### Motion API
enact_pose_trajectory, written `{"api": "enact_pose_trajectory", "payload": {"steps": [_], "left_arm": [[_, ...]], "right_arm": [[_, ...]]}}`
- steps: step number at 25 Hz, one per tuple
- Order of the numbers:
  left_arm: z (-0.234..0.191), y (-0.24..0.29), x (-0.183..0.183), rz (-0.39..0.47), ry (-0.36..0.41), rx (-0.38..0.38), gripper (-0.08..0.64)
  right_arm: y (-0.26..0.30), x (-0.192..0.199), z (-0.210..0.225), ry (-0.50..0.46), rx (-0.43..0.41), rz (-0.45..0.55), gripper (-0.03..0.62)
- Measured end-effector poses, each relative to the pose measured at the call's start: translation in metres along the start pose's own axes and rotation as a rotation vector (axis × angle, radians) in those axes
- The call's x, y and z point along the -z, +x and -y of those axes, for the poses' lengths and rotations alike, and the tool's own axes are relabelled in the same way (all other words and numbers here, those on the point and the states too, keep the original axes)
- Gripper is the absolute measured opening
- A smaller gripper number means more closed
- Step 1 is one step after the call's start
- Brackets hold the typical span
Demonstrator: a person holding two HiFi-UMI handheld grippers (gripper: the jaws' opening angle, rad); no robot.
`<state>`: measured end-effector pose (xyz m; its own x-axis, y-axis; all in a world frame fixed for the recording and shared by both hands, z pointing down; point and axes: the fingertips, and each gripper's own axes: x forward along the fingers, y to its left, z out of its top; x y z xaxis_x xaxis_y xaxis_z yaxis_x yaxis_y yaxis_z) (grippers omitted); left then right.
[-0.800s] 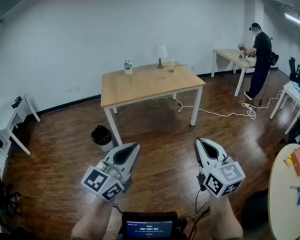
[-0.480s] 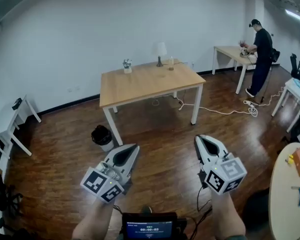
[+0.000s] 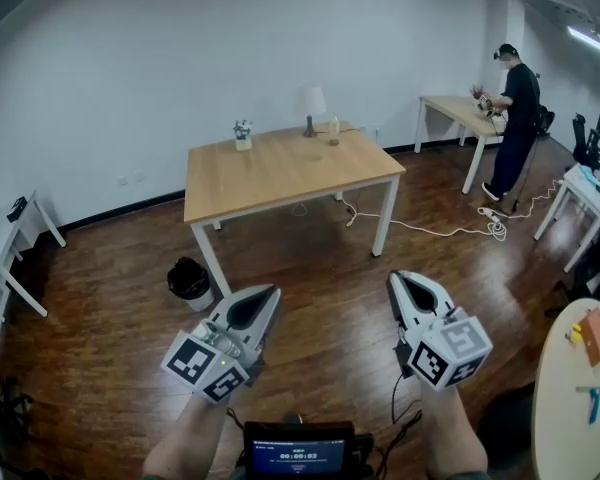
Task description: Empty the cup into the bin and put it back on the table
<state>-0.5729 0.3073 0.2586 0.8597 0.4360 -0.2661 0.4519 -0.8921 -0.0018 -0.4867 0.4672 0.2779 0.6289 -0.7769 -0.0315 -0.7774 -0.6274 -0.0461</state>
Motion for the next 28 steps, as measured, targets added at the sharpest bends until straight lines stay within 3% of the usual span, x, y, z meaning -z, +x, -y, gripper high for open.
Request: {"api": "enact_pose_trajectory", "payload": {"steps": [8, 28], "left_arm": [[-0.044, 0.020, 0.015, 0.002, -0.026, 0.003, -0.005], [-0.135, 0.055, 0.028, -0.002, -0.054, 0.042, -0.005]], "right_arm": [[0.046, 0.018, 0.009, 0.025, 0.005, -0.025, 0.002], [0.139, 0.022, 0.026, 0.024, 0.064, -0.046, 0.002]]}}
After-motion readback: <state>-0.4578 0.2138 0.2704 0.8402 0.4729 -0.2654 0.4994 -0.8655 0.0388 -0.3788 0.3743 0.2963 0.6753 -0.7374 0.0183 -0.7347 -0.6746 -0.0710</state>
